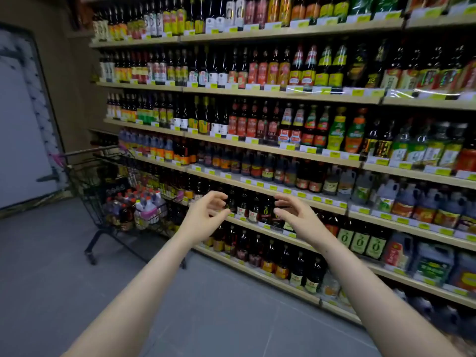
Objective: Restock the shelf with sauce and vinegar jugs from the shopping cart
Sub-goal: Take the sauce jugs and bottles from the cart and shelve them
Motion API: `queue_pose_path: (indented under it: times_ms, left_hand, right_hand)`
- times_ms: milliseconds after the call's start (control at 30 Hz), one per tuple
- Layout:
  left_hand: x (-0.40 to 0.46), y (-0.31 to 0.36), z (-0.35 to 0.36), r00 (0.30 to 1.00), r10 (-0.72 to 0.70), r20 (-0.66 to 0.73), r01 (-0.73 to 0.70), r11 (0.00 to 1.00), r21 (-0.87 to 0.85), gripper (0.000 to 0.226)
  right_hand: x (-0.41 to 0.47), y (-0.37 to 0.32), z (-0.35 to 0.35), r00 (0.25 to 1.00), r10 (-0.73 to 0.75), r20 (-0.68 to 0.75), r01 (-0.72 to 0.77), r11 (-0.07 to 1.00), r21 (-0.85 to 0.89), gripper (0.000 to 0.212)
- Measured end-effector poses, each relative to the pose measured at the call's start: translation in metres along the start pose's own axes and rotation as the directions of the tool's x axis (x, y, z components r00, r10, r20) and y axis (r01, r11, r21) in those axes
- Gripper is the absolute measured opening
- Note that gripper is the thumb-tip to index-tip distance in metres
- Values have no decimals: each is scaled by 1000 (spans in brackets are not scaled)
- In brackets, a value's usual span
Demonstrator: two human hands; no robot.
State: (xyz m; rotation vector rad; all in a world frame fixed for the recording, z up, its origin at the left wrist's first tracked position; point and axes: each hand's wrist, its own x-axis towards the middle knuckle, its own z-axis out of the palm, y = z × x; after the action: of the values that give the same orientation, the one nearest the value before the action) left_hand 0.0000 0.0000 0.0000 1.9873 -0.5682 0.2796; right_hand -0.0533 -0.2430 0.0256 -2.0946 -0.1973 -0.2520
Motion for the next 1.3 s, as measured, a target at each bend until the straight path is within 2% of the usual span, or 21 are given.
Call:
queue_pose_path:
  times_ms: [133,400,633,867,1100,1167,1300]
  left_hand:
    - [12,-75,1,992,-126,-27,127,992,29,26]
    - [99,-230,-49,965,-256,-61,261,960,104,24]
    - [199,-328,-99,946,-288,-148,311,935,168,27]
    - [273,-444,-120,909,-355,-219,398,894,203,35]
    - [351,-541,-160,860,-375,-346,461,862,212,28]
    - [366,-566,-170,838,-396,-375,496,840,221,34]
    - [396,-630,-187,800,-399,-447,547,792,272,65]
  right_hand:
    - [50,48,51,994,69,80,-68,998,-14,31]
    - [209,118,150,974,165,153,-165,986,-10,39]
    - [355,148,210,954,196,229,-207,978,26,40]
    - [494,195,277,938,178,298,-202,978,50,53]
    - [642,235,346,888,153,434,-186,982,34,62]
    - [675,240,365,882,172,439,-210,977,39,64]
    - [741,260,416,866,155,476,-184,983,13,65]
